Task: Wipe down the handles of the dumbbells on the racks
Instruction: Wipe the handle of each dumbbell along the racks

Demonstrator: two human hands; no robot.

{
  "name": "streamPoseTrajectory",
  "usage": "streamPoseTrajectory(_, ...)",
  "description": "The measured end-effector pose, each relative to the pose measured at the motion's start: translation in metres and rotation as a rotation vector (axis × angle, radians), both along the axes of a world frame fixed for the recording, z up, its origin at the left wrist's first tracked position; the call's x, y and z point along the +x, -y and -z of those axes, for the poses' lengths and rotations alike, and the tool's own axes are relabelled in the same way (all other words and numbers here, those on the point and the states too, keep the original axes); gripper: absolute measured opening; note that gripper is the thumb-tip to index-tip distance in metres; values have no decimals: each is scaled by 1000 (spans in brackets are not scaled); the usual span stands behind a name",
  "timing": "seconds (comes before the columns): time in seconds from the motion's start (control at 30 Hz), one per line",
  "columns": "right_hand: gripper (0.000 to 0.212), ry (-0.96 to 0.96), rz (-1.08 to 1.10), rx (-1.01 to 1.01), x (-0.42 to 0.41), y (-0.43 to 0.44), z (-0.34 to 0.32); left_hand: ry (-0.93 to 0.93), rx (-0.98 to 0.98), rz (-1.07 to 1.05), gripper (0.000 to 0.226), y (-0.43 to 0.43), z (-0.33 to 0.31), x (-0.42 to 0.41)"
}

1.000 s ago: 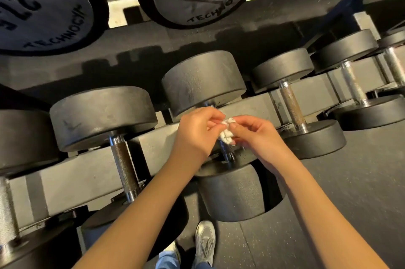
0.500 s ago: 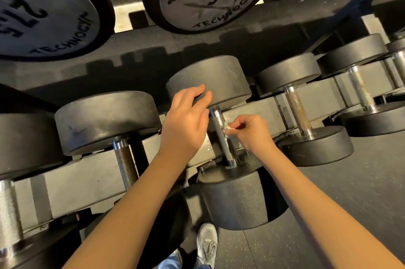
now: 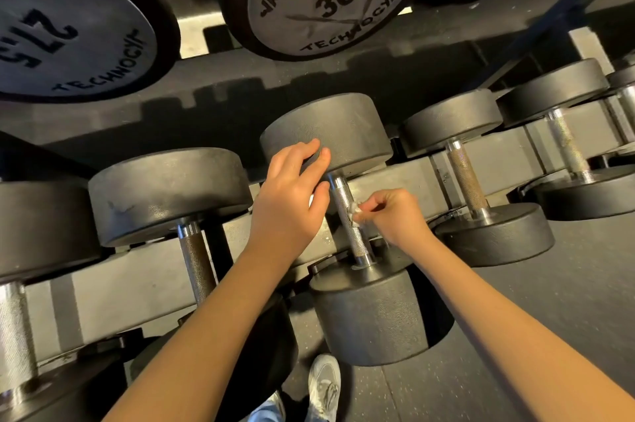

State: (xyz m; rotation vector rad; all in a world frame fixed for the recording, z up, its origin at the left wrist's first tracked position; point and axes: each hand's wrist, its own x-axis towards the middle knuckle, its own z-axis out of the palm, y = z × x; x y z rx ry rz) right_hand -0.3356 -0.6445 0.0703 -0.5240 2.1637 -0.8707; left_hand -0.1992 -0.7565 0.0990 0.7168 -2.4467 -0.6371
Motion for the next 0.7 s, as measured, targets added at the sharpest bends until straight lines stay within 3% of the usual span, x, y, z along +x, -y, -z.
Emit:
streamPoseTrajectory(0.23,6,-71,51,-117,-1,21,-1,8,-18,3,38,0,2,0)
streamPoseTrajectory(0.5,7,-42,-182,149,7,-14,-7,43,66,3,40,-1,-6,-2)
streamPoseTrajectory(0.7,6,-170,-294,295,17,-16,-14,147,141,7,45,-4,-17,1)
